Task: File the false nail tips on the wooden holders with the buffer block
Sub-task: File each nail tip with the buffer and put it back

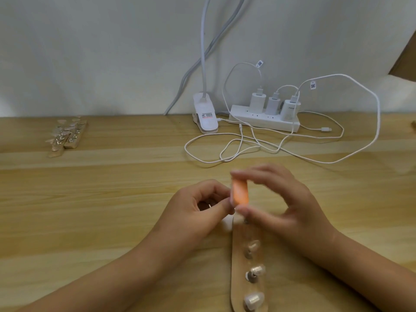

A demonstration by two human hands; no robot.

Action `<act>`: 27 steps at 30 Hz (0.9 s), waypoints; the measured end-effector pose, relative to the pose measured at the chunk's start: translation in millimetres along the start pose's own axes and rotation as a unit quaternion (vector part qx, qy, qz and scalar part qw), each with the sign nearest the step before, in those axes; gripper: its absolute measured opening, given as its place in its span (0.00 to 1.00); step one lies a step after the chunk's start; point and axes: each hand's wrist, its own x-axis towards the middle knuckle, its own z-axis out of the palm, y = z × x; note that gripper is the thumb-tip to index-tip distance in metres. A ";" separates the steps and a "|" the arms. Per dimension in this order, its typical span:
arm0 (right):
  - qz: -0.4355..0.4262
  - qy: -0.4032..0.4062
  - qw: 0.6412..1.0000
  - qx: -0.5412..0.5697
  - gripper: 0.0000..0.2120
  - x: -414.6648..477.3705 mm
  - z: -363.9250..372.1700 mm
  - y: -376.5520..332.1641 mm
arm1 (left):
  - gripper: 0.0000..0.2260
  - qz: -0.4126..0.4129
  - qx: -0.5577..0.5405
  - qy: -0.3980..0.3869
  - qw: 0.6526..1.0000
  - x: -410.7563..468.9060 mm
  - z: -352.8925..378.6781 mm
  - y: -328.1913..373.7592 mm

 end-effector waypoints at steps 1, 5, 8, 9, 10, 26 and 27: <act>-0.024 -0.008 1.000 -0.013 0.22 -1.2 0.4 0.3 | 0.03 0.003 0.002 -0.001 1.000 -0.2 -0.2 0.2; 0.018 0.020 1.000 0.011 0.19 1.0 -1.2 3.3 | 0.02 -0.004 -0.006 0.007 1.000 -0.4 -2.2 -1.2; -0.056 0.008 0.998 -0.014 0.16 -1.2 0.1 0.0 | 0.02 -0.001 -0.009 0.004 1.000 -0.3 -0.6 -1.0; -0.069 0.003 0.997 -0.018 0.15 -1.3 0.9 -0.1 | 0.03 0.000 -0.006 0.005 1.000 -0.2 -0.6 -0.9; -0.058 0.007 0.998 -0.018 0.15 -0.9 1.0 0.4 | 0.03 0.000 -0.005 0.004 1.000 -0.1 -0.8 -1.4; -0.002 0.011 1.000 0.019 0.13 -1.3 0.2 3.2 | 0.04 -0.002 -0.006 0.011 1.000 0.5 -3.3 -4.1; 0.034 0.017 0.999 0.035 0.13 -0.8 -1.3 3.2 | 0.05 -0.006 -0.011 0.013 1.000 0.1 -3.5 -3.6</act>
